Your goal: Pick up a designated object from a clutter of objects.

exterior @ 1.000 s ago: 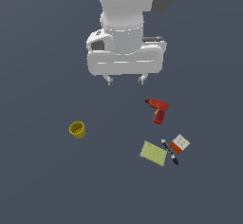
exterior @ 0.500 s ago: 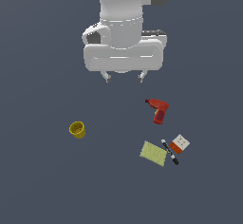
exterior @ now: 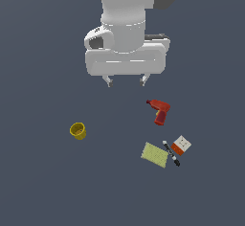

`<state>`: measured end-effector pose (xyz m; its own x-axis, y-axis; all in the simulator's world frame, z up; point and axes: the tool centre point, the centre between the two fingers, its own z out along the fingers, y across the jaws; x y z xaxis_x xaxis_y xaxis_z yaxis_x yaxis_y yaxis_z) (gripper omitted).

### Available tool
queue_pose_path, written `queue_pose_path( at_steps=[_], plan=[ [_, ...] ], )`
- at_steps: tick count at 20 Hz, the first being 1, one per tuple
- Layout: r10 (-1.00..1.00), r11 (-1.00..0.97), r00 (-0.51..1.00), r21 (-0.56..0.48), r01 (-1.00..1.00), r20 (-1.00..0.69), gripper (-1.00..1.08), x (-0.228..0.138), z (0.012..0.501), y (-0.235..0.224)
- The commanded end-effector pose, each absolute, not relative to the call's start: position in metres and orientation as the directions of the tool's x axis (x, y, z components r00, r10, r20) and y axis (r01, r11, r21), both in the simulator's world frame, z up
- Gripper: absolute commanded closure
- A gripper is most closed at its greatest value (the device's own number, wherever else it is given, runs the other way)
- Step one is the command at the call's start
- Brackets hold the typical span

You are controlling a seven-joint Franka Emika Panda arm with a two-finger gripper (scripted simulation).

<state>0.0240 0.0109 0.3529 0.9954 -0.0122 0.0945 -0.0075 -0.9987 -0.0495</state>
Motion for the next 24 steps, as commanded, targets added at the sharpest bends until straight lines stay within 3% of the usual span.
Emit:
queue_pose_path(
  at_steps=[1, 12, 24],
  plan=[
    [0.021, -0.999, 0.996, -0.043, 0.025, 0.092, -0.92, 0.029, 0.346, 0.014],
    [0.302, -0.953, 0.951, 0.003, 0.302, 0.066, -0.92, 0.072, 0.286, 0.043],
    [0.674, -0.738, 0.738, 0.022, 0.674, 0.020, -0.92, 0.117, 0.176, 0.096]
  ],
)
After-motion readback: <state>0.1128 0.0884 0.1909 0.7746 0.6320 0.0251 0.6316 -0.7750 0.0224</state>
